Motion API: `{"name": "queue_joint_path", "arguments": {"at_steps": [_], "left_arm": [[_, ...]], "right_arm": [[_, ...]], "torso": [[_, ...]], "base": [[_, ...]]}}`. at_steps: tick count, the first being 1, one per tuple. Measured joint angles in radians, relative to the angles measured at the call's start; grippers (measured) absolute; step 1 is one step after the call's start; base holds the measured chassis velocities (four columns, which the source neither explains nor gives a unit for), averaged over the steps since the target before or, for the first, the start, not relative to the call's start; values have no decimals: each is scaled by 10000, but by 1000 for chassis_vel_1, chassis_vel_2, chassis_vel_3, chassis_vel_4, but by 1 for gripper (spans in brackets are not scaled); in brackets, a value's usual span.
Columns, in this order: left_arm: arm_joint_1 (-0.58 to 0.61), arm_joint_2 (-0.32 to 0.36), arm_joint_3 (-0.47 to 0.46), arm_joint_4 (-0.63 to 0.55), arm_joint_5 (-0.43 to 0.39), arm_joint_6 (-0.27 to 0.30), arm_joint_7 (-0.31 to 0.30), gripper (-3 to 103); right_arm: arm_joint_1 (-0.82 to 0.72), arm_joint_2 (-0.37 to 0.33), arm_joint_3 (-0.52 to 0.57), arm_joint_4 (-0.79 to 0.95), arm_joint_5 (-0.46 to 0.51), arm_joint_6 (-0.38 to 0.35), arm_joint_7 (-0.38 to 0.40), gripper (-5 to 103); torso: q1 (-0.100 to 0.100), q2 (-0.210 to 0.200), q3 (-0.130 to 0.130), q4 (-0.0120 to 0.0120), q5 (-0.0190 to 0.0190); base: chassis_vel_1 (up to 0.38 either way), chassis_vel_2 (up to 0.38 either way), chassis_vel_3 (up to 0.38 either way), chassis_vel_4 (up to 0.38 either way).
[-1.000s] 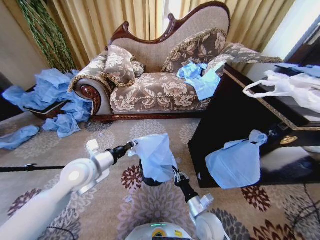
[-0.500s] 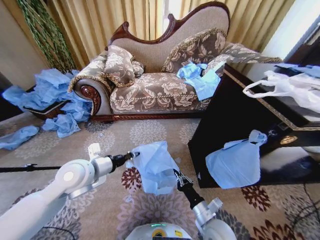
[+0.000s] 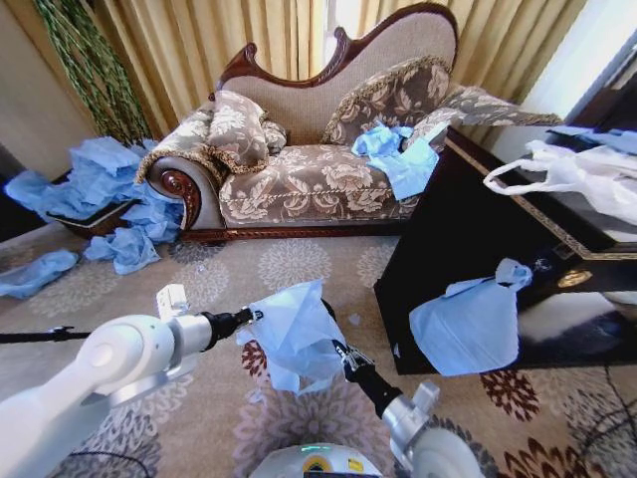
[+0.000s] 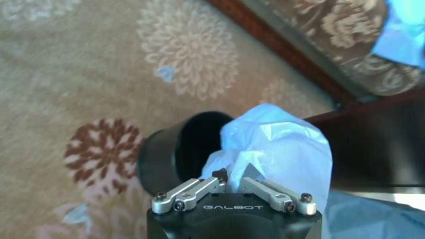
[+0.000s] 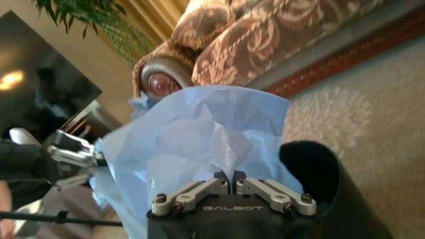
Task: Place a garbage bag over the trash bin.
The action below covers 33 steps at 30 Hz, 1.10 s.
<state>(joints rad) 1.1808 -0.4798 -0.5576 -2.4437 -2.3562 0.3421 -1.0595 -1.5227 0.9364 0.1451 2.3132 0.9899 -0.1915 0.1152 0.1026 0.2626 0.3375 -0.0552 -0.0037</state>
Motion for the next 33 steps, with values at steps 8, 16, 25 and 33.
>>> {"name": "queue_joint_path", "arguments": {"at_steps": [8, 16, 25, 33], "left_arm": [[-518, 512, 270, 539, -1091, -6, -673, 0], [491, 441, 147, 113, -1659, -359, -1595, 0], [-618, -605, 1361, 2008, -688, 48, -868, 0], [-2532, -2294, 3247, 4002, 749, 227, -349, 0]], "right_arm": [[1568, -981, -336, 191, 2982, -911, 1648, 0], [1915, -1427, -831, 251, 3711, -1541, 2627, 0], [2937, -1314, -1209, -517, 4419, -1739, 3365, 0], [4639, -548, -2042, -2132, 4642, -1747, 3720, 0]], "torso": [[2, 0, 1, 0, 3], [0, 0, -1, 1, 3], [0, 0, -1, 5, 3], [2, -1, 1, 0, 3]], "base": [[0, 0, 0, 0], [0, 0, 0, 0], [0, 0, 0, 0], [0, 0, 0, 0]]}}
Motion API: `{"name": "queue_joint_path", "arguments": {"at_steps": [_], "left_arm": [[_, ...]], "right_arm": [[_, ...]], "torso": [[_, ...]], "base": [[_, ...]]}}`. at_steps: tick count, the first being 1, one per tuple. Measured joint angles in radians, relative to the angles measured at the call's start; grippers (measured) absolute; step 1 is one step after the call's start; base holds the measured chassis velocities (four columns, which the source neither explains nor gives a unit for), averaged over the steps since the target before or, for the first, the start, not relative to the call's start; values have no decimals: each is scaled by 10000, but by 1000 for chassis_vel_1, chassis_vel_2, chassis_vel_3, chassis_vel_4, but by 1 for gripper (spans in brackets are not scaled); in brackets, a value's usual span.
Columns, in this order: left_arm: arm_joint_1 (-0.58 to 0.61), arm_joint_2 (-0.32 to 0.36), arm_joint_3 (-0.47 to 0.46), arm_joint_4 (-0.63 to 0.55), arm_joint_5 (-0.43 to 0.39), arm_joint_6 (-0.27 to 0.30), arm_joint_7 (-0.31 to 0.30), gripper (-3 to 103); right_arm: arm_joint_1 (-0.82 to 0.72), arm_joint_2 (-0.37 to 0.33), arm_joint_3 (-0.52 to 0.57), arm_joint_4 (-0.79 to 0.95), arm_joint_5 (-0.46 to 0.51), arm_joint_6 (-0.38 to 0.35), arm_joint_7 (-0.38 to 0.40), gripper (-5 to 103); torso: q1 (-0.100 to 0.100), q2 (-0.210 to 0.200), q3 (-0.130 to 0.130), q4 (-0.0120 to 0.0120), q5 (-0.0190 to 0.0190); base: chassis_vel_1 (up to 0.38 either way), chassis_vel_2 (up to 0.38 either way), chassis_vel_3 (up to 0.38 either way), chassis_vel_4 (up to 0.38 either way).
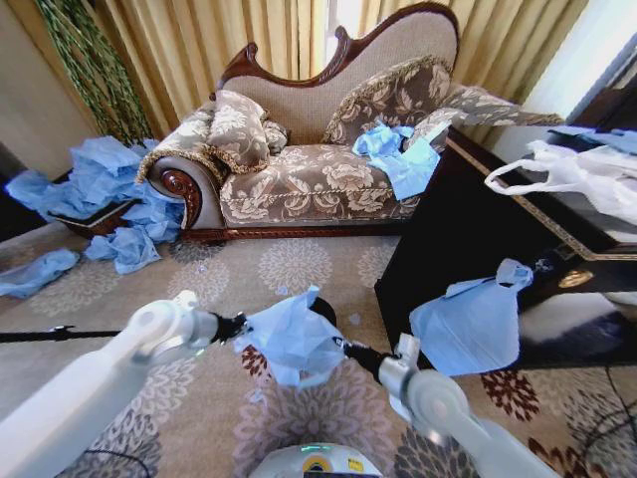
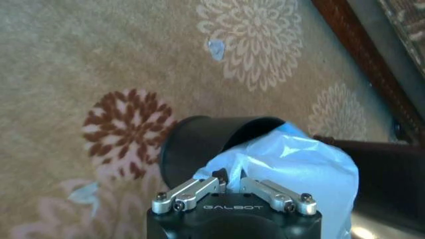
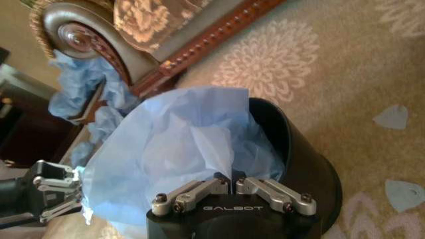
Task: Place a garbage bag over the trash bin.
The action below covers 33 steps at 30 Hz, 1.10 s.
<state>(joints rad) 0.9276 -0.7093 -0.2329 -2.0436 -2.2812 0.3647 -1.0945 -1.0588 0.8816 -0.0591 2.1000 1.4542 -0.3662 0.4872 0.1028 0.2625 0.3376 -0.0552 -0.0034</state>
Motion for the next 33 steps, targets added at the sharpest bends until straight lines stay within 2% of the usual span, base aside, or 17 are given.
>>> {"name": "queue_joint_path", "arguments": {"at_steps": [3, 4, 9, 17, 20, 23, 29, 31, 33], "left_arm": [[-601, -578, 758, 723, 508, 55, 303, 0], [-601, -578, 758, 723, 508, 55, 303, 0], [-1263, -1483, 1566, 1655, 1098, 142, 726, 0], [-1704, -2239, 1895, 2660, 1856, 250, 1177, 0], [-1575, -2108, 1877, 2578, 1910, 336, 1263, 0], [-937, -1453, 1470, 2117, 1749, 559, 1383, 0], [-182, -738, 1005, 1523, 1693, 925, 1614, 0], [29, -467, 912, 1359, 1656, 1053, 1686, 0], [183, -359, 805, 1247, 1631, 1084, 1688, 0]], "right_arm": [[376, 365, -159, -549, -121, 17, 13, 0], [376, 365, -159, -549, -121, 17, 13, 0], [652, 650, -72, -1306, -658, 91, -168, 0], [614, 925, 326, -2050, -1409, 330, -529, 0], [372, 980, 562, -2052, -1584, 361, -618, 0], [-191, 869, 662, -1729, -2039, 320, -902, 0], [-1061, 1025, 675, -1429, -2642, 290, -1119, 0], [-1556, 1180, 755, -1324, -2918, 283, -1224, 0], [-1613, 1237, 773, -1342, -3067, 303, -1290, 0]], "torso": [[0, 0, 0, 1, -1], [0, 0, 0, 1, -1], [0, 0, 0, 2, 0], [-1, 0, -1, -2, -1], [0, 0, -1, -2, 0], [-3, 0, -3, 2, -1], [-3, 1, -3, 5, 1], [-3, 1, -3, -8, -4], [-3, 1, -4, -7, -2]], "base": [[0, 0, 0, 0], [0, 0, 0, 0], [0, 0, 0, 0], [0, 0, 0, 0], [0, 0, 0, 0], [0, 0, 0, 0], [0, 0, 0, 0], [0, 0, 0, 0], [0, 0, 0, 0]]}}
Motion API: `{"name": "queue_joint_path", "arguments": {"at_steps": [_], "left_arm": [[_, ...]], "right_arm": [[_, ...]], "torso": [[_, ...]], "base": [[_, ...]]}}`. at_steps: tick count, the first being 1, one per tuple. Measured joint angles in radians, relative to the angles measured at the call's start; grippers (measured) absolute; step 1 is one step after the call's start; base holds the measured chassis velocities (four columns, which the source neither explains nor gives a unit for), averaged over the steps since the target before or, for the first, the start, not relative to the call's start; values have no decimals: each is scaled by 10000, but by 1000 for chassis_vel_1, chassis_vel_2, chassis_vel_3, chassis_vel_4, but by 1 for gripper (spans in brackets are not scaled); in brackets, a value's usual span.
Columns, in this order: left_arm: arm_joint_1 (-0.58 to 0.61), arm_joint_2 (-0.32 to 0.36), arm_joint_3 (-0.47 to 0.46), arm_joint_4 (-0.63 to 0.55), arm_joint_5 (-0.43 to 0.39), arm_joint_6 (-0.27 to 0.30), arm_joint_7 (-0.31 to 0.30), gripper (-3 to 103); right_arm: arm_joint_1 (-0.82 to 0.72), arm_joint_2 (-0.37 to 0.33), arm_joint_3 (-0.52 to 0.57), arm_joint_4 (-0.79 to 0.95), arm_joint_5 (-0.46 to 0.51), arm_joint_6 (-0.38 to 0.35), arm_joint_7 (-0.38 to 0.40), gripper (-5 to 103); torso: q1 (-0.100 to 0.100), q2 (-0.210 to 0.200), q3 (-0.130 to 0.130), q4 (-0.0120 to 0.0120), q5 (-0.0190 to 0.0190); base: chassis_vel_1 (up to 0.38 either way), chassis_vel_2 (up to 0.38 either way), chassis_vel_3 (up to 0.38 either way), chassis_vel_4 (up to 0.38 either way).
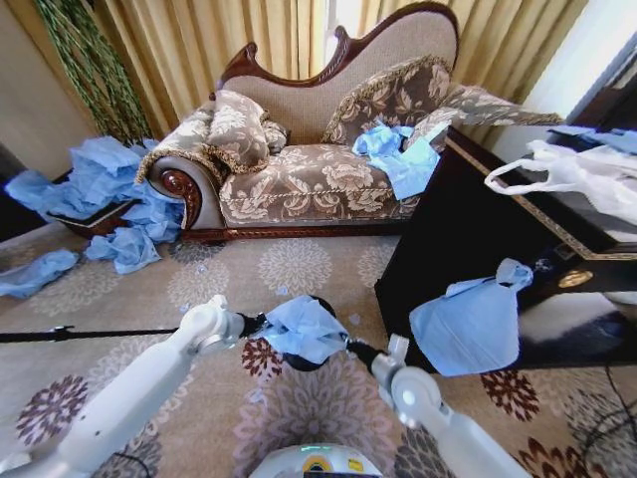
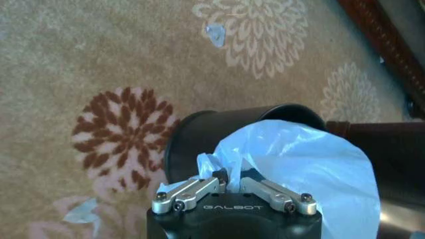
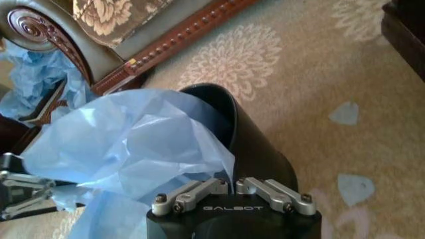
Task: Place a garbage bag over the trash bin.
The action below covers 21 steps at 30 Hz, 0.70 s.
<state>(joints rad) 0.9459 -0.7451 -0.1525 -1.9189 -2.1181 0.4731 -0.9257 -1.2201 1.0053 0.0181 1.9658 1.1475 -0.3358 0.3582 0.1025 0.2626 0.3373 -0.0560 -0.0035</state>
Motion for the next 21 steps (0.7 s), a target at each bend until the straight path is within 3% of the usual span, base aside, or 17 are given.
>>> {"name": "queue_joint_path", "arguments": {"at_steps": [8, 15, 21], "left_arm": [[1083, 187, -544, -783, -180, -12, -239, 0], [2391, 46, -901, -1666, -173, -213, -483, 0], [2346, -302, -685, -1726, -103, -269, -467, 0]], "right_arm": [[1315, 45, -93, -701, -241, 99, -233, 0], [2930, 650, -880, -1905, -252, 120, -292, 0], [3680, 1019, -1296, -2402, -355, 175, -377, 0]], "torso": [[0, 1, 1, 10, 0], [1, 1, 2, 9, 2], [2, 2, 2, 8, 0]], "base": [[0, 0, 0, 0], [0, 0, 0, 0], [0, 0, 0, 0]]}}
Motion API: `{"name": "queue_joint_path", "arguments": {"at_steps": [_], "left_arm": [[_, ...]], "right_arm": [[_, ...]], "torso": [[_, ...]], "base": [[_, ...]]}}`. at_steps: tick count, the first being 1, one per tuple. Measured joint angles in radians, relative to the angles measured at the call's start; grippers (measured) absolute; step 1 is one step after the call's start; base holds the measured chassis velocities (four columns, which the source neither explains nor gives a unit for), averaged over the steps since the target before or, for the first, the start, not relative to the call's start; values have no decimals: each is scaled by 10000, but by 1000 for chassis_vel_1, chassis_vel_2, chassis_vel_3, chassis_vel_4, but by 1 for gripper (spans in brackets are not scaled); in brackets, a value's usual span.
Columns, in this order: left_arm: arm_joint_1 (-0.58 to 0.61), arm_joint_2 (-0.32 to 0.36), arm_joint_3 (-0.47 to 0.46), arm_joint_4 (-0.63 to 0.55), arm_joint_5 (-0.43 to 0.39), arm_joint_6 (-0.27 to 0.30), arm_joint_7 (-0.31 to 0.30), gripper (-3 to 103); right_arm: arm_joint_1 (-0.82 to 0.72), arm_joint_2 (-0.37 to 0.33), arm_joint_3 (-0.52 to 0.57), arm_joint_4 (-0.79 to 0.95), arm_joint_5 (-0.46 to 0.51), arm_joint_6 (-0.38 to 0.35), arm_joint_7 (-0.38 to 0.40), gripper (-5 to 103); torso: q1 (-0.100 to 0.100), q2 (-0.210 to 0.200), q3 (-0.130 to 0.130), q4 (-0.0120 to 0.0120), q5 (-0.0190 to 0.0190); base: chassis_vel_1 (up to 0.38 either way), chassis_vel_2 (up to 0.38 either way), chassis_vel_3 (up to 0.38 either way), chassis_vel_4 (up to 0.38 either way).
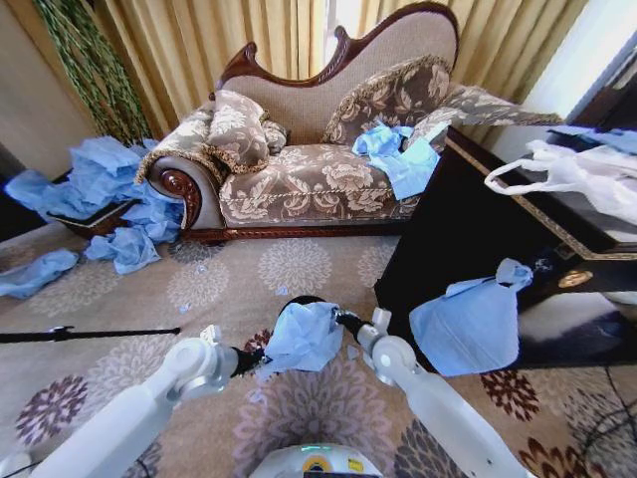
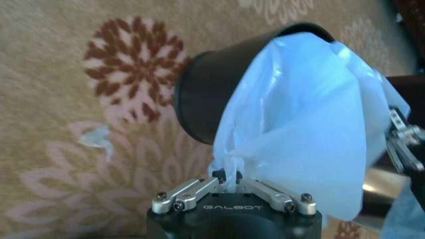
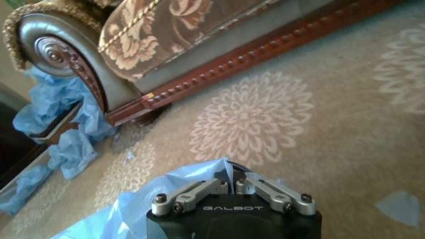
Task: Place a garbage bag over the trash bin.
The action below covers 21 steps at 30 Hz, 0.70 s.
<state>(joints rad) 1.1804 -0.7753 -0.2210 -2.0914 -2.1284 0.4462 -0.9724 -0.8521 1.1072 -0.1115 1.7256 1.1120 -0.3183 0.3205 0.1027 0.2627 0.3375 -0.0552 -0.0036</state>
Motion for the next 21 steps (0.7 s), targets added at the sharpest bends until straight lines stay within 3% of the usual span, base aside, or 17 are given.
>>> {"name": "queue_joint_path", "arguments": {"at_steps": [8, 15, 19, 21], "left_arm": [[-356, -841, 266, 394, 159, -408, 145, 0], [243, -1312, -322, 280, 249, -593, 281, 0], [517, -1766, -710, 263, 248, -671, 435, 0], [527, -1893, -751, 264, 258, -659, 458, 0]], "right_arm": [[542, 543, -330, -672, -477, 529, -360, 0], [396, 615, -329, -319, -777, 836, -334, 0], [-1147, -48, 492, 1177, -907, 782, -135, 21], [-1416, -176, 691, 1417, -915, 762, -184, 21]], "torso": [[1, 0, 0, -3, 2], [0, 0, 0, 7, 3], [0, 0, -2, -5, 5], [-1, 0, -2, -5, 4]], "base": [[0, 0, 0, 0], [0, 0, 0, 0], [0, 0, 0, 0], [0, 0, 0, 0]]}}
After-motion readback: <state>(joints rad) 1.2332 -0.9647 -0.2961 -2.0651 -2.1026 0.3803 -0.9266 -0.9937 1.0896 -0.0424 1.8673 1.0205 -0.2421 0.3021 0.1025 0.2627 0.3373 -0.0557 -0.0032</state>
